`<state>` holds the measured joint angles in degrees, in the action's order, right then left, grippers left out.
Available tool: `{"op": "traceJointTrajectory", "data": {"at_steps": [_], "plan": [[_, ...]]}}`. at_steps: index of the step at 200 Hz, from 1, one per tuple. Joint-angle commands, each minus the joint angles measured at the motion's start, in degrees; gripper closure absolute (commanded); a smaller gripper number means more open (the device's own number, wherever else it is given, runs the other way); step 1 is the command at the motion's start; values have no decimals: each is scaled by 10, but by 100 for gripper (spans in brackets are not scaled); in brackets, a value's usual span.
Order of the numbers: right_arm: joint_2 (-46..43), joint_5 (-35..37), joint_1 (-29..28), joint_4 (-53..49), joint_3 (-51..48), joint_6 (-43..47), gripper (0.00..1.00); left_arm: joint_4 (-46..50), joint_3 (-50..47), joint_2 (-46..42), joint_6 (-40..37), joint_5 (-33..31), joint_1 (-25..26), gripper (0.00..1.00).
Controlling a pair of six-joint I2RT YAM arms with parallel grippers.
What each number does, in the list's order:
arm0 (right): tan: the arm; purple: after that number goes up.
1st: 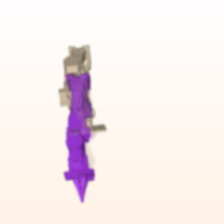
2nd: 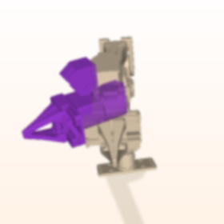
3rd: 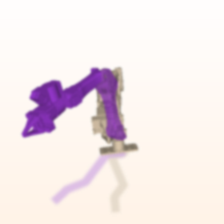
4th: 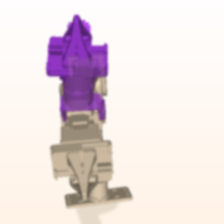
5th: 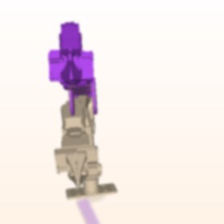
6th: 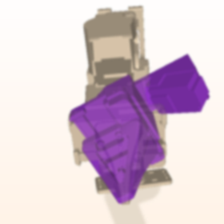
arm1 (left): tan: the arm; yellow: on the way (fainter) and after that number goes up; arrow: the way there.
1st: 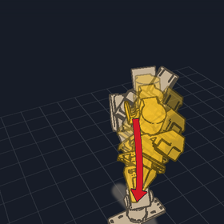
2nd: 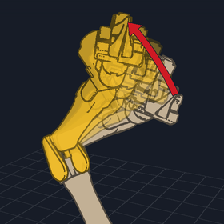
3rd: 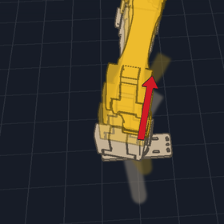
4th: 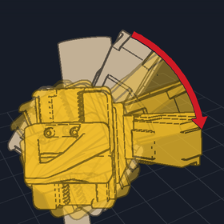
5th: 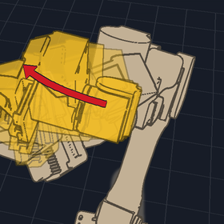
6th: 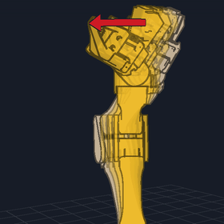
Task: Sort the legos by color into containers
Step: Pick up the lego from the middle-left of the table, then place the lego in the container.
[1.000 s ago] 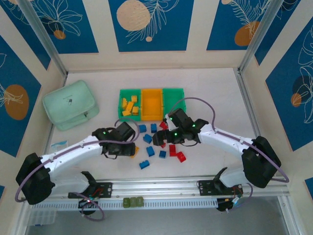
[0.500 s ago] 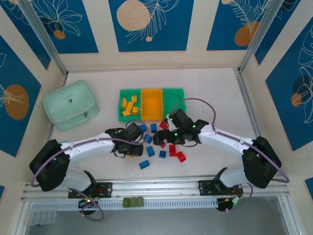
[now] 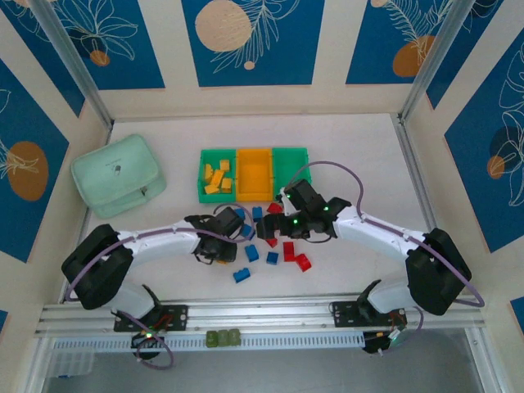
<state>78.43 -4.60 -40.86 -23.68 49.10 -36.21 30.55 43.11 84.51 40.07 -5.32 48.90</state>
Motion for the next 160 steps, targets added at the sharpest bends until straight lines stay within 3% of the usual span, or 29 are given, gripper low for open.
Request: {"op": "traceJointTrajectory", "data": {"at_steps": [1,57,96,160], "plan": [[-7,-16,7,-15,21,13,1,42,13,-12,6,-30,5,61],[-28,-19,23,-35,43,34,1,116,80,-76,12,-84,-7,62],[-33,-25,32,-38,70,39,1,145,149,-86,-3,-85,-68,64],[10,-18,48,-3,105,27,1,136,317,49,-60,-88,-196,68]]}}
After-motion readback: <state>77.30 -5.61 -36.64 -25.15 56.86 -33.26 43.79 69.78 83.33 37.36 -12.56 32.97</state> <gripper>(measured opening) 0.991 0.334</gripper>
